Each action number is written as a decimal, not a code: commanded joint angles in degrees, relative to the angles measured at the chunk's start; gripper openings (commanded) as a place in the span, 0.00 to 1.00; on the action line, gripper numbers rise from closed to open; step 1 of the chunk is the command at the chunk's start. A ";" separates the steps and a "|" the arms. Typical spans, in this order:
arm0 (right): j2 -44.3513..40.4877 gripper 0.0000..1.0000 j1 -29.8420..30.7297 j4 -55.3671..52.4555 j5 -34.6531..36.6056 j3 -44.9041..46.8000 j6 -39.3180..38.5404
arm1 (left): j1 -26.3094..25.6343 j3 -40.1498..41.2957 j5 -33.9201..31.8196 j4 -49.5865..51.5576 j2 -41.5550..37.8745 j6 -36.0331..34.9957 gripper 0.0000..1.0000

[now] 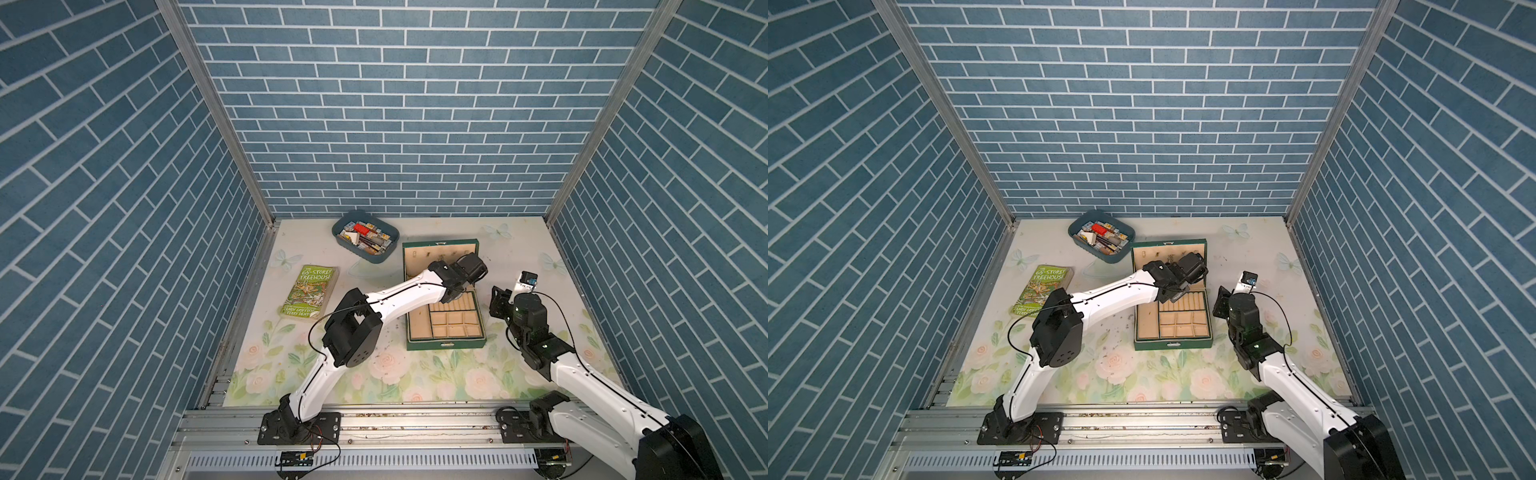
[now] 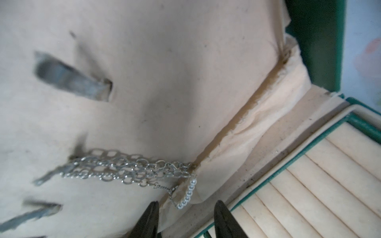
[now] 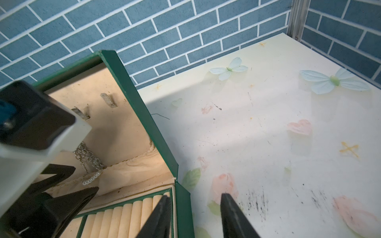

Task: Put jewelry chain into jewelry box
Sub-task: Adjust the necklace in the storage slot.

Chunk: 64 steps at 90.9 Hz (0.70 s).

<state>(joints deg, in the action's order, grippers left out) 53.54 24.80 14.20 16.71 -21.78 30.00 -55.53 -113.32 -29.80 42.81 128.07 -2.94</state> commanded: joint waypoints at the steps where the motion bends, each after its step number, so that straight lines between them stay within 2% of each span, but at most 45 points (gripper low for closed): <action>1: 0.59 0.44 -0.32 1.25 0.18 -1.24 -0.75 | -0.28 -1.59 -0.40 0.70 1.36 -0.75 0.44; 64: 0.35 0.44 -0.23 1.26 0.48 -1.51 -1.15 | 0.15 -2.78 -1.18 0.25 4.06 -1.61 0.39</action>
<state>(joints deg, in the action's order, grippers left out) 54.15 24.80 14.35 16.71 -21.80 29.69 -55.46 -114.52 -29.82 42.72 130.32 -3.99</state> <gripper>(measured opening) 0.441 0.402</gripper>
